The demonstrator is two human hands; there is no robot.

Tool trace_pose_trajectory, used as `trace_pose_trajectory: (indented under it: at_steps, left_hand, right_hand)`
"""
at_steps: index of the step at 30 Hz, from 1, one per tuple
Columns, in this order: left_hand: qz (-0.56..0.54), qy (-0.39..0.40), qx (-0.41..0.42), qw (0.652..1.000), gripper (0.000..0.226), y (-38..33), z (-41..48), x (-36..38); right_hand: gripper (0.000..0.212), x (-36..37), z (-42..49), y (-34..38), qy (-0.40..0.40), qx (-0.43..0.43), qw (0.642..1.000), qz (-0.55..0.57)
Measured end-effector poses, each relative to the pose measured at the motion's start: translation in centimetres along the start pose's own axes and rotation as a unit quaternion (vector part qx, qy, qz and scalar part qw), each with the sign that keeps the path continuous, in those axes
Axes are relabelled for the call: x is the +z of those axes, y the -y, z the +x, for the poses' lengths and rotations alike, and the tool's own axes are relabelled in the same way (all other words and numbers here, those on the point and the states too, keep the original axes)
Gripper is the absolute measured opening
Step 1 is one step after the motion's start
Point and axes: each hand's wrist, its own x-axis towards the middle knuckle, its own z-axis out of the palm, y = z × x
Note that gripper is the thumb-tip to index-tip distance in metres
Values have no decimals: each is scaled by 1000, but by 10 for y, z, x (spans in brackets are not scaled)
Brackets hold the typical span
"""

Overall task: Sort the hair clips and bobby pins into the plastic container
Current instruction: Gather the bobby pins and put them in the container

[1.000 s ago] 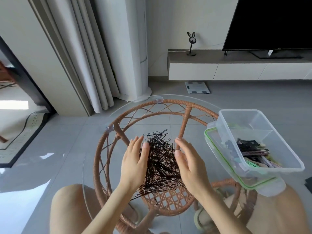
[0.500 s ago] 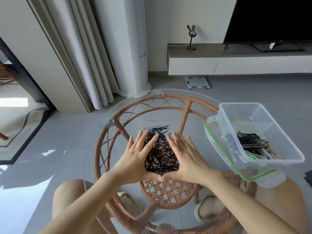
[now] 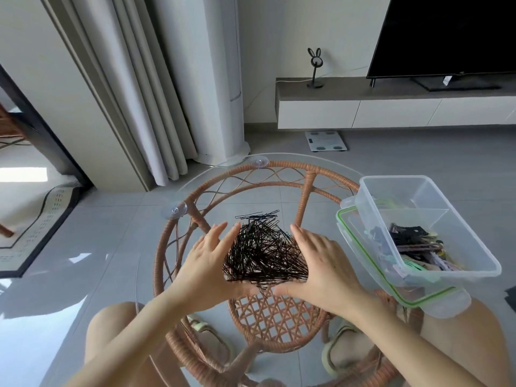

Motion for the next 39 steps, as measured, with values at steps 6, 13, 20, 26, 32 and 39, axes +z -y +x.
trace_pose_trajectory:
  at_steps: [6,13,20,26,32,39]
  left_hand:
    - [90,6,-25,996,93,-5,-2,-9]
    - [48,-2,-8,999,45,-22,10,-17]
    - [68,-5,10,998,20,-30,4,-16]
    - [30,-43,-19,998,16,-28,4,-32]
    - [-2,-90,-45,995,20,-32,9,-56]
    - [-22,-122,-53,991,18,-42,22,-78]
  right_hand:
    - [68,-2,-3,10,3,-7,1000,8]
    - [20,-3,11,16,29,-50,998,-7]
    - [19,-11,14,16,-8,-112,991,-66]
    - [17,-42,20,14,-42,-129,989,-65]
    - [13,-91,24,13,-111,-117,987,-4]
    - [13,-144,20,-29,-184,-47,979,68]
